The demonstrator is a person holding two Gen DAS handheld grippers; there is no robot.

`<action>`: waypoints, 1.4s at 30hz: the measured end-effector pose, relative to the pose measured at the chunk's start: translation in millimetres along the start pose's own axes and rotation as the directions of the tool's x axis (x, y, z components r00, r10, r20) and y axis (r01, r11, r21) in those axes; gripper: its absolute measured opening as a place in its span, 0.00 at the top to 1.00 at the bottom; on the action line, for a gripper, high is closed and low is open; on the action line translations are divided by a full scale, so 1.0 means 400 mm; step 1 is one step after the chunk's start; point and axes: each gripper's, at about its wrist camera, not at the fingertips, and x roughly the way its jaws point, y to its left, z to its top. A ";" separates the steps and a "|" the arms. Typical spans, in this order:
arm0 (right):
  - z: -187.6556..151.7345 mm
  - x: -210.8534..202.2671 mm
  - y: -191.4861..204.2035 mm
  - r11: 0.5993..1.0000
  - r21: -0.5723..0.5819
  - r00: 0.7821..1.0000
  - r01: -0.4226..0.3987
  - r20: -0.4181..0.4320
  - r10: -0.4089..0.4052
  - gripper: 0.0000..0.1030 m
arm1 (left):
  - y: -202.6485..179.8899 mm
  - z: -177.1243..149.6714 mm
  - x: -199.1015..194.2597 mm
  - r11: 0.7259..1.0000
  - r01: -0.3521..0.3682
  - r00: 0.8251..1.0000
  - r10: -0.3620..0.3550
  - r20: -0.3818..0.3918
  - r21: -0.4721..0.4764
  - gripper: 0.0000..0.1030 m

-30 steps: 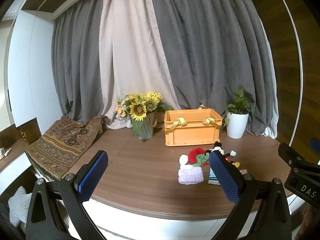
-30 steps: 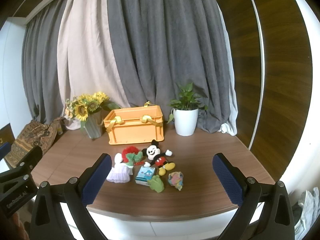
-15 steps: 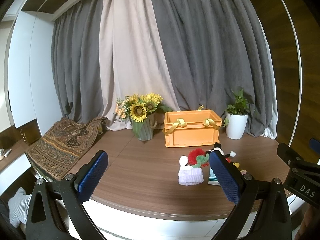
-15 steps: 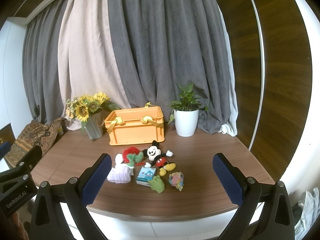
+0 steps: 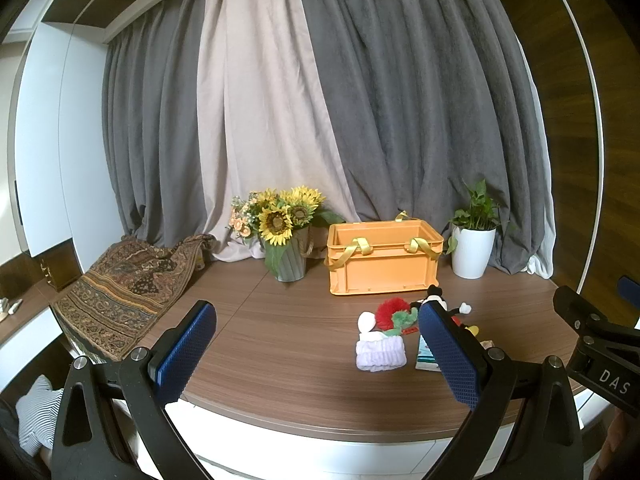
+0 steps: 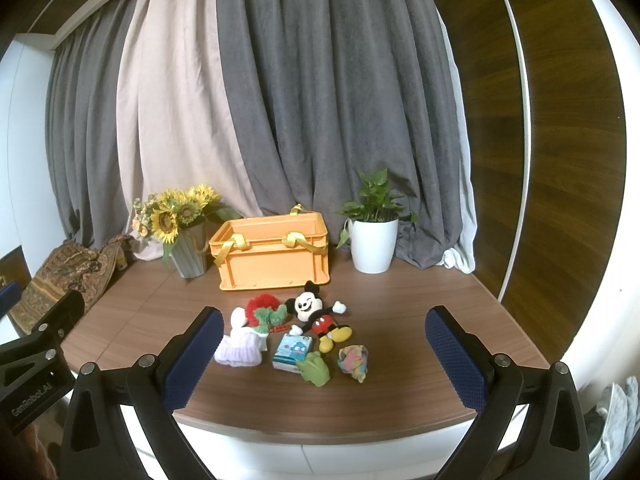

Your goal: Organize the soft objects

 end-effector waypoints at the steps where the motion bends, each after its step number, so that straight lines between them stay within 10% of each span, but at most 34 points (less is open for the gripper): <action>1: 0.001 -0.001 0.000 1.000 0.001 1.000 -0.001 0.000 0.001 0.01 | 0.001 0.001 0.000 1.000 0.001 1.000 -0.001 0.000 0.000 0.00; 42: -0.014 0.022 0.003 1.000 0.012 1.000 0.007 -0.030 -0.006 0.01 | -0.015 -0.025 0.059 0.999 0.052 0.998 -0.051 -0.044 0.017 0.00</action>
